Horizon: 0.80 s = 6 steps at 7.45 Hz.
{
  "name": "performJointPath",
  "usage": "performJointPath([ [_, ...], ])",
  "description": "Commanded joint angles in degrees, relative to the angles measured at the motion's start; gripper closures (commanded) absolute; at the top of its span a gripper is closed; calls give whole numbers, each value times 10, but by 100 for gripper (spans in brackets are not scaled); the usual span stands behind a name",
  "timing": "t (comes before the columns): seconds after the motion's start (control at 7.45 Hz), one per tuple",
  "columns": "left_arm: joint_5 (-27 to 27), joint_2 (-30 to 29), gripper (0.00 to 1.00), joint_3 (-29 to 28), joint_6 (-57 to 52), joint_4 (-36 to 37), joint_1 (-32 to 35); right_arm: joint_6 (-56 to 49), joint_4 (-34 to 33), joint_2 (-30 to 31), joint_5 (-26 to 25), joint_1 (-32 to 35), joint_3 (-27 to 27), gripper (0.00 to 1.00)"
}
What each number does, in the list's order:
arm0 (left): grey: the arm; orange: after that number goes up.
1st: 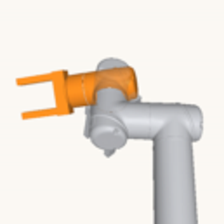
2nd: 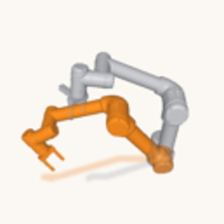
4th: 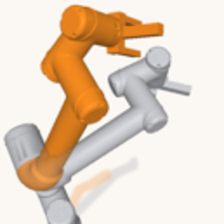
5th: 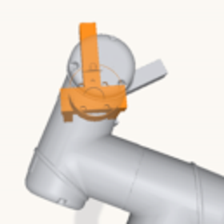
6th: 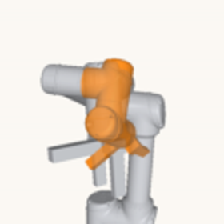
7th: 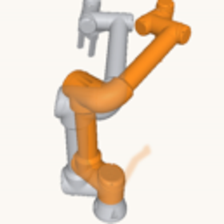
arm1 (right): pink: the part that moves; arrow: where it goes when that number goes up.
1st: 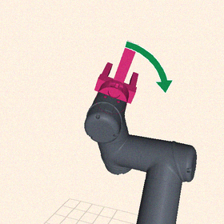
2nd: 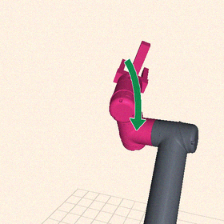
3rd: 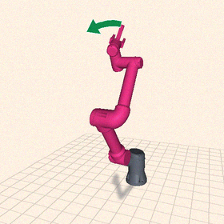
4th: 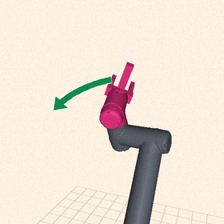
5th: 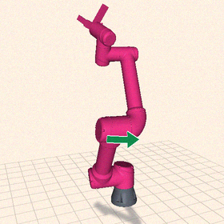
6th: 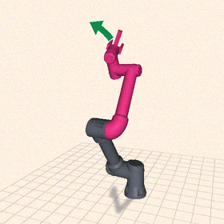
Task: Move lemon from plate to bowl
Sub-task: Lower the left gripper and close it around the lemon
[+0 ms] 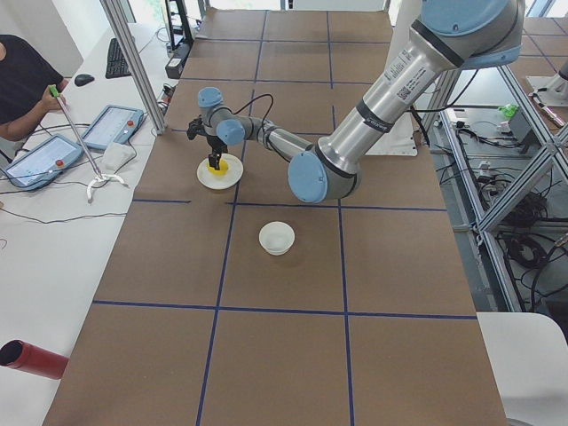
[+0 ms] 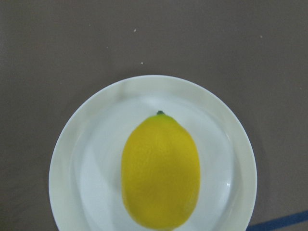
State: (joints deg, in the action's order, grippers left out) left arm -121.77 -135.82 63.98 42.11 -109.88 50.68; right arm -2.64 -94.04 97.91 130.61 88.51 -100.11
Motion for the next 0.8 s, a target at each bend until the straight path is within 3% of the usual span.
performJointPath([
  [0.0, 31, -12, 1, -25, 4, -12, 0, 0, 0, 0, 0, 0, 0, 0],
  [0.4, 33, -34, 2, -74, 5, -32, -7, 0, 0, 0, 0, 0, 0, 0],
  [0.67, 33, -29, 12, -74, 6, -32, -21, 0, 0, 0, 0, 0, 0, 0],
])
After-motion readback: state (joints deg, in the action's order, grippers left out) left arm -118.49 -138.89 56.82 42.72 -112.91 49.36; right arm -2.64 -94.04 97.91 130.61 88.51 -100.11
